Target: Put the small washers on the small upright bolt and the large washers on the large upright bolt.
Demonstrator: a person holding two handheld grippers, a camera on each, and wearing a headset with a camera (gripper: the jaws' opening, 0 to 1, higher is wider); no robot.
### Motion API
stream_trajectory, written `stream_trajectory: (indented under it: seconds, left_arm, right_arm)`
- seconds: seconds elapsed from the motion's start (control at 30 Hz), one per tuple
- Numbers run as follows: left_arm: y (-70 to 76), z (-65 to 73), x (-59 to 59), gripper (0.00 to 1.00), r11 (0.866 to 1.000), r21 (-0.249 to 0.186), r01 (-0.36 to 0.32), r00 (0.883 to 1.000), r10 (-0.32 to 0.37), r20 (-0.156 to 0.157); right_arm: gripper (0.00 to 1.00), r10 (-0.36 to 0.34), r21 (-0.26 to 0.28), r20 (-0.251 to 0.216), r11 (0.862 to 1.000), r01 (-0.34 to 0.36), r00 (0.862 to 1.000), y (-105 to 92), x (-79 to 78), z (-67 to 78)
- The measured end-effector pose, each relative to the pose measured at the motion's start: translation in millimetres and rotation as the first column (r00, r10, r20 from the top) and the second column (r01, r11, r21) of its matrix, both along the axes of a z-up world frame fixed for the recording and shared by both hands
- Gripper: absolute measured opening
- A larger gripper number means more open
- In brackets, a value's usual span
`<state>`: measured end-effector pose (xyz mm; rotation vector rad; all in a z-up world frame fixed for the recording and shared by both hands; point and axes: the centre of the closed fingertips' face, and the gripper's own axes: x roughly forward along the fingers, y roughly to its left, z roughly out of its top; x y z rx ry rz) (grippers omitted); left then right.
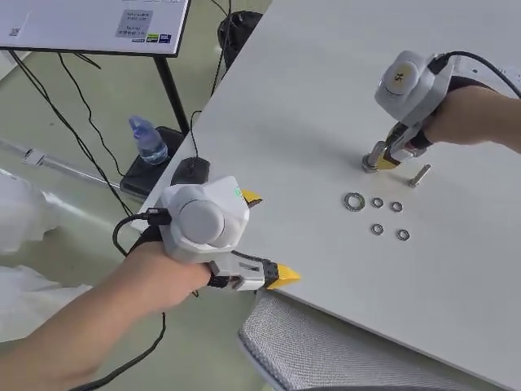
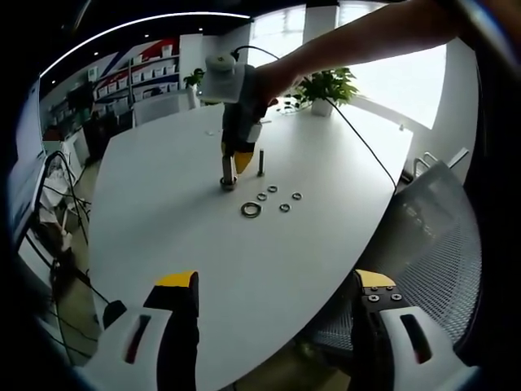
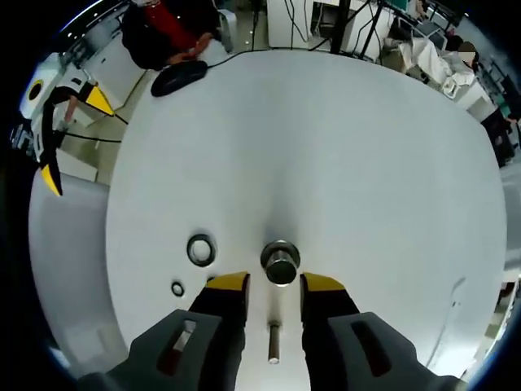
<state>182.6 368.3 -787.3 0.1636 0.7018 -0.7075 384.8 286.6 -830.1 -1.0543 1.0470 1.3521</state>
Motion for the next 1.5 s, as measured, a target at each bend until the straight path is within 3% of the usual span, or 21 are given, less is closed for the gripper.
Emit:
stream_trajectory:
  seconds: [0.6, 0.77, 0.97, 1.1, 1.33, 1.5]
  left_arm:
    - [-13.9, 12.1, 8.0, 0.80, 1.000, -0.018, 0.017, 0.999, -0.016, 0.031]
    - [-17.0, 15.0, 11.0, 0.82, 1.000, -0.010, 0.023, 0.999, -0.022, 0.036]
    - [-18.1, 17.4, 13.2, 0.86, 1.000, -0.018, 0.018, 0.999, -0.018, 0.038]
    - [-21.5, 21.4, 13.9, 0.88, 0.998, -0.064, -0.001, 0.999, 0.003, 0.038]
    - [-23.4, 16.5, 10.1, 0.93, 0.999, -0.046, 0.011, 1.000, -0.010, 0.026]
    - [-26.3, 20.5, 11.9, 0.94, 0.998, -0.060, 0.013, 0.999, -0.010, 0.047]
  right_arm:
    - [0.27, 0.010, 0.043, 0.030, 0.999, -0.011, 1.000, 0.7, 4.3, 33.0]
    - [0.28, -0.001, 0.058, 0.023, 0.998, 0.000, 1.000, 1.4, -0.7, 43.2]
    - [0.31, 0.026, 0.039, 0.030, 0.999, -0.027, 0.999, -4.5, -10.6, 42.2]
    - [0.32, 0.030, 0.045, 0.024, 0.999, -0.031, 0.999, -4.6, -17.4, 43.1]
    - [0.33, 0.041, 0.049, 0.015, 0.998, -0.042, 0.999, -3.2, -25.9, 43.3]
    - [0.33, 0.036, 0.062, 0.011, 0.997, -0.036, 0.999, -1.3, -32.2, 45.1]
